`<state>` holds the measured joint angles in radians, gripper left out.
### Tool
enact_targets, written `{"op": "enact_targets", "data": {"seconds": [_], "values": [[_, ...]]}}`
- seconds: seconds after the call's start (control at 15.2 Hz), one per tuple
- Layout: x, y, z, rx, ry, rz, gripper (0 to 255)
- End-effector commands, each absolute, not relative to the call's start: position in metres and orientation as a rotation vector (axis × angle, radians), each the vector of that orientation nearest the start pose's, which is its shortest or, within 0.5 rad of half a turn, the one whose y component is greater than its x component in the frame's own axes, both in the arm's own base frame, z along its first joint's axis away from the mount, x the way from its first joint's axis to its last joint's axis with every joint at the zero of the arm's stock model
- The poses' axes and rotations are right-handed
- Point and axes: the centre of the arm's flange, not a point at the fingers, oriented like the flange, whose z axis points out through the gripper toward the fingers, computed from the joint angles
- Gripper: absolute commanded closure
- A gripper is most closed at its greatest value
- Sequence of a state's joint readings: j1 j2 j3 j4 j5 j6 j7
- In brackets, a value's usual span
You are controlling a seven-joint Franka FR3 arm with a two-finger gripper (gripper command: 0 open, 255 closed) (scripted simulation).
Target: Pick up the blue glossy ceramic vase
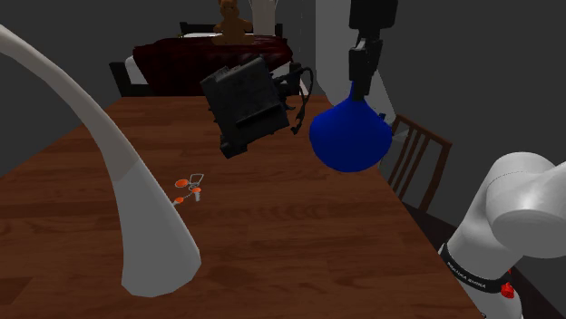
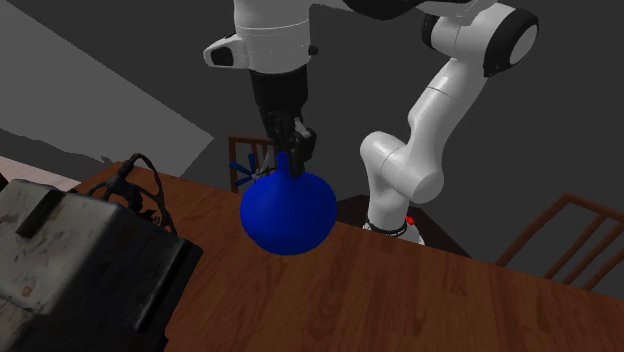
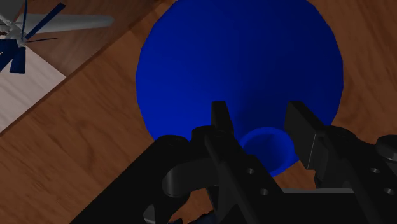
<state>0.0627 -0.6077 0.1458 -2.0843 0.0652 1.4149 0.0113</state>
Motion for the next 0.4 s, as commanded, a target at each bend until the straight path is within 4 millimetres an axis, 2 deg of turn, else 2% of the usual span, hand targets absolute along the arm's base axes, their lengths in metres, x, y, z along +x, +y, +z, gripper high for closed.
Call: {"op": "enact_targets", "data": {"seconds": [0.0,0.2,0.33], "values": [[0.333,0.096,0.654,-3.152,-0.279,0.102,255],[0.333,0.096,0.669,-3.152,-0.279,0.102,255],[0.333,0.096,0.670,-3.152,-0.279,0.102,255]]}}
